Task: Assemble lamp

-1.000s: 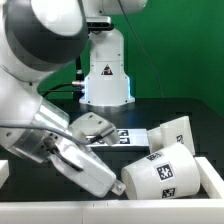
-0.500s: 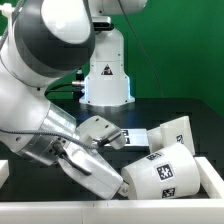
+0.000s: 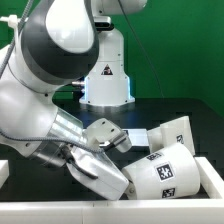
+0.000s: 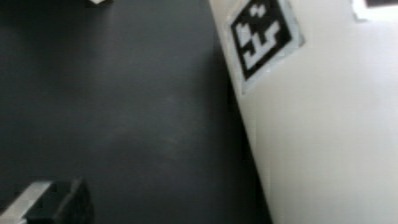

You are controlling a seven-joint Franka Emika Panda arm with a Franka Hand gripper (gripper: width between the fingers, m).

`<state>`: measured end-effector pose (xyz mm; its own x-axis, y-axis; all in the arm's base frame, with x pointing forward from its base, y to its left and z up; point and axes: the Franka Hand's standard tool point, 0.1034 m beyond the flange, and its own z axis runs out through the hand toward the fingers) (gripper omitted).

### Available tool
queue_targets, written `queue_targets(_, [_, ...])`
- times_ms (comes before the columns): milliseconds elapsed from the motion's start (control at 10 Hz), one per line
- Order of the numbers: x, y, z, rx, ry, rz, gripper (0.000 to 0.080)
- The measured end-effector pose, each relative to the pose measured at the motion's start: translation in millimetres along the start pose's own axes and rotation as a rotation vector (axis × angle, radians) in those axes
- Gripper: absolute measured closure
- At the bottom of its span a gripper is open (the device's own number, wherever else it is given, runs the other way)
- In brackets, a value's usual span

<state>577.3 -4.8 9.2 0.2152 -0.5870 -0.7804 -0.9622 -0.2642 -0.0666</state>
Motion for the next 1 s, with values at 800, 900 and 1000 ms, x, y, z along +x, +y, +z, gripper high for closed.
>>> queue_targets(800, [-4.2, -3.6, -2.7, 0.005, -0.007, -0.014, 0.0752])
queue_targets(900, [-2.7, -2.9, -5.8, 0.005, -0.001, -0.022, 0.0752])
queue_targets(1000, [-0.4, -2.4, -12.1, 0.010, 0.009, -0.030, 0.0752])
